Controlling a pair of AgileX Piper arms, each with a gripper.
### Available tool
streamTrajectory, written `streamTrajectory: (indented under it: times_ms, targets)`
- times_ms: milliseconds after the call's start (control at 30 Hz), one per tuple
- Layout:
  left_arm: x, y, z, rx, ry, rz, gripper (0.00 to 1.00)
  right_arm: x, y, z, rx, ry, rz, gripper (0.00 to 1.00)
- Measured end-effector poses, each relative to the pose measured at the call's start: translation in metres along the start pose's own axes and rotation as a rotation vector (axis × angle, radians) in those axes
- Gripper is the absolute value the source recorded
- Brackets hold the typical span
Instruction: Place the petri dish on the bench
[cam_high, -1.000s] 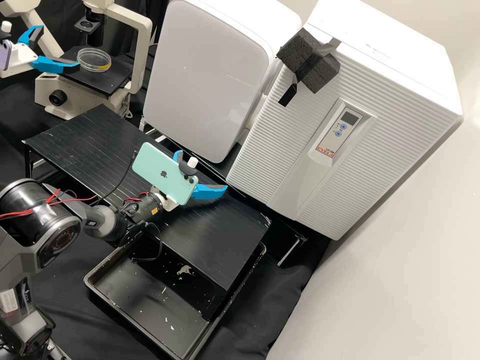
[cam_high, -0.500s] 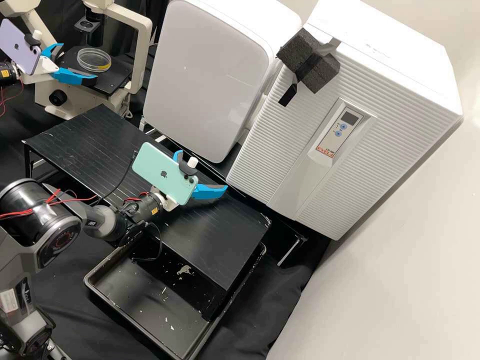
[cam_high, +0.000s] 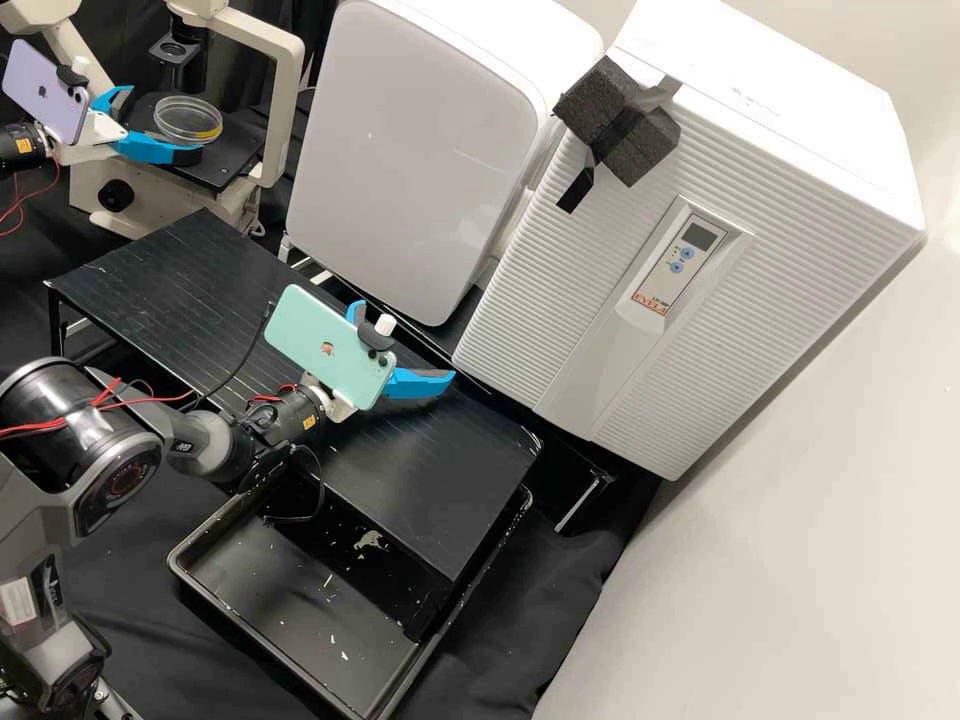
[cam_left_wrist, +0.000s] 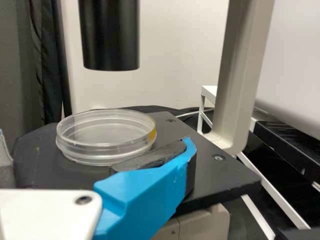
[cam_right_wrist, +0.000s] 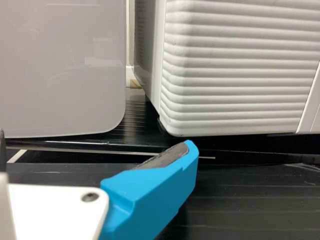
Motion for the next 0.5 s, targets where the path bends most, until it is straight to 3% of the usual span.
streamTrajectory:
  times_ms: [200, 500]
  targets:
    - [0.019, 0.002, -0.001, -0.047, -0.013, 0.016, 1.0, 0.0, 0.0, 0.0, 0.0, 0.0, 0.0, 1.0]
    - [0.026, 0.001, 0.0, -0.07, -0.025, 0.023, 1.0, 0.0, 0.0, 0.0, 0.0, 0.0, 0.0, 1.0]
